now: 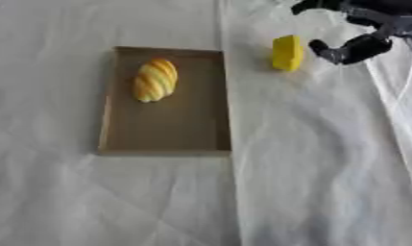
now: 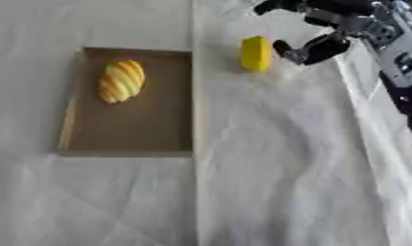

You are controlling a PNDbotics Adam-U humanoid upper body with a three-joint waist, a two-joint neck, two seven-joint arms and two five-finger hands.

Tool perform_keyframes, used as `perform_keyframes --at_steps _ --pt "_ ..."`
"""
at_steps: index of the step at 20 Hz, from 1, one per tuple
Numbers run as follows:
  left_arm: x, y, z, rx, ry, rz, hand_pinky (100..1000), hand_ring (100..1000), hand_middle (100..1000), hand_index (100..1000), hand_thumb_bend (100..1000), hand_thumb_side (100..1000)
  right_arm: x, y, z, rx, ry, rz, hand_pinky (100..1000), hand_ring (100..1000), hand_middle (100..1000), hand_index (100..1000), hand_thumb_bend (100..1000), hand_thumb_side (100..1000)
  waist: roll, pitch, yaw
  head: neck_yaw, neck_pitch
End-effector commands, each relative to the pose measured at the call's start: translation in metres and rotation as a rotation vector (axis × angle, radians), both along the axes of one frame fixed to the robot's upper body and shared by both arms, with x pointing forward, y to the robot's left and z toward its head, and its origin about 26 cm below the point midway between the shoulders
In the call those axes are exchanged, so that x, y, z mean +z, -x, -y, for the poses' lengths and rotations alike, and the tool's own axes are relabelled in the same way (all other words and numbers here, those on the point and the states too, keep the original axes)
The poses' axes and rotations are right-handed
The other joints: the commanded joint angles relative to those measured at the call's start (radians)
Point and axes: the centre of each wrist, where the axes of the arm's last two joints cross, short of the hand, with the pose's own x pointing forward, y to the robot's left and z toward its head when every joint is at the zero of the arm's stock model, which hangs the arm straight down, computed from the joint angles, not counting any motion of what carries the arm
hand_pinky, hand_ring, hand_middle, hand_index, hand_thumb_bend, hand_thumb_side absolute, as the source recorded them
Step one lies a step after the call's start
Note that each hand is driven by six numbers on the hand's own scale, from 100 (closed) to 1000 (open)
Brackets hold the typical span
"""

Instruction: Pick up objects on the table and place them in the box.

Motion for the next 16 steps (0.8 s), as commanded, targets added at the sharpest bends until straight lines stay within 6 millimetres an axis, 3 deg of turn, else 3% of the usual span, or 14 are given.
perform_keyframes --at_steps 1,5,8,16 --pt "0.007 0.005 -0.002 0.010 -0.015 0.024 875 953 808 864 100 579 0.009 0.001 0.005 0.000 0.027 0.010 971 882 839 971 100 239 0.009 -0.019 -0.002 -0.001 -0.008" --pt "0.007 0.004 -0.001 0.008 -0.019 0.021 875 954 808 864 100 576 0.008 -0.001 0.005 0.004 0.048 -0.007 966 881 840 974 100 321 0.011 -0.018 -0.004 -0.001 -0.005" --pt "0.007 0.004 0.000 0.004 -0.020 0.020 875 954 808 864 100 577 0.007 -0.004 0.005 -0.009 0.059 -0.003 964 885 846 976 100 321 0.012 -0.017 -0.004 -0.002 -0.004" --pt "0.007 0.004 0.002 -0.010 -0.018 0.017 876 959 810 864 100 582 -0.001 -0.013 0.005 -0.064 0.114 0.017 952 892 853 974 219 277 0.007 -0.015 0.003 -0.005 -0.008"
